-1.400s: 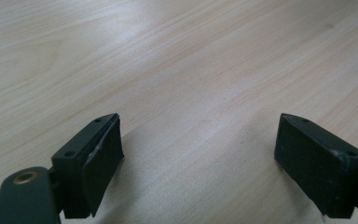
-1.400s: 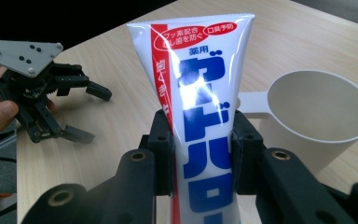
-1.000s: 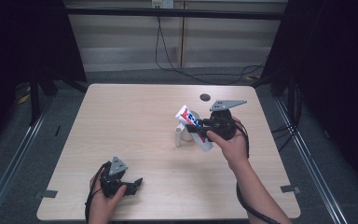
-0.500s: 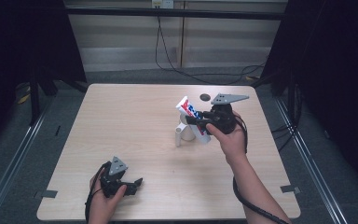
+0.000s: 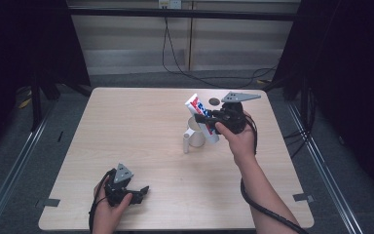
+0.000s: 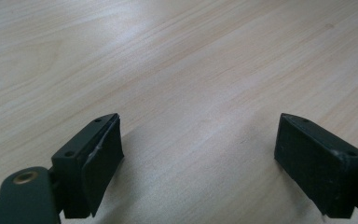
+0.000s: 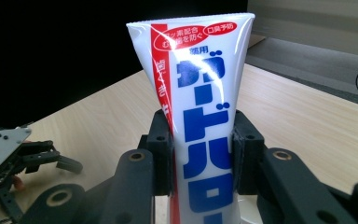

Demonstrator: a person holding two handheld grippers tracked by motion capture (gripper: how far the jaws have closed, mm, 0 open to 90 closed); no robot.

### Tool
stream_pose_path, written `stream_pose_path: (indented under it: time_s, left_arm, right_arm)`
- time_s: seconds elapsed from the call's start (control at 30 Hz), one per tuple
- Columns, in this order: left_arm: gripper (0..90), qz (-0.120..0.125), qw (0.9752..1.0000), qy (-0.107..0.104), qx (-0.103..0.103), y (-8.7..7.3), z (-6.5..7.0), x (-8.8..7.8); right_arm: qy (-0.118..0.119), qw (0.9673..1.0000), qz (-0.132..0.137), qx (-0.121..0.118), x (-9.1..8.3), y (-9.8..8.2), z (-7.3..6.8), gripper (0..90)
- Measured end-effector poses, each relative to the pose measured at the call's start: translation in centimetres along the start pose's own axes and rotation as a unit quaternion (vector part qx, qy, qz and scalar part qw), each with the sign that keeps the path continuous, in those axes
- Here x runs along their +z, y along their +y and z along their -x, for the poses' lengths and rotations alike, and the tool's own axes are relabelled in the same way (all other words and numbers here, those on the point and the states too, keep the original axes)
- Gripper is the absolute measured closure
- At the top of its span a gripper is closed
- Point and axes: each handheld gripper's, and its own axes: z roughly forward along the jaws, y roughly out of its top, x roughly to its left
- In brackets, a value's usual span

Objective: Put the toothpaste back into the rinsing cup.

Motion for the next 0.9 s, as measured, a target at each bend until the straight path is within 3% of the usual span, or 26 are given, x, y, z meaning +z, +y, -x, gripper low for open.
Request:
stream_pose_path:
  time_s: [0.9]
  left_arm:
    - [14.8,0.0,1.0,0.0,0.0,0.0,0.0,0.0]
  right_arm:
    - [-0.027,0.9995,0.015,0.011,2.5,1.5,1.6,66.4]
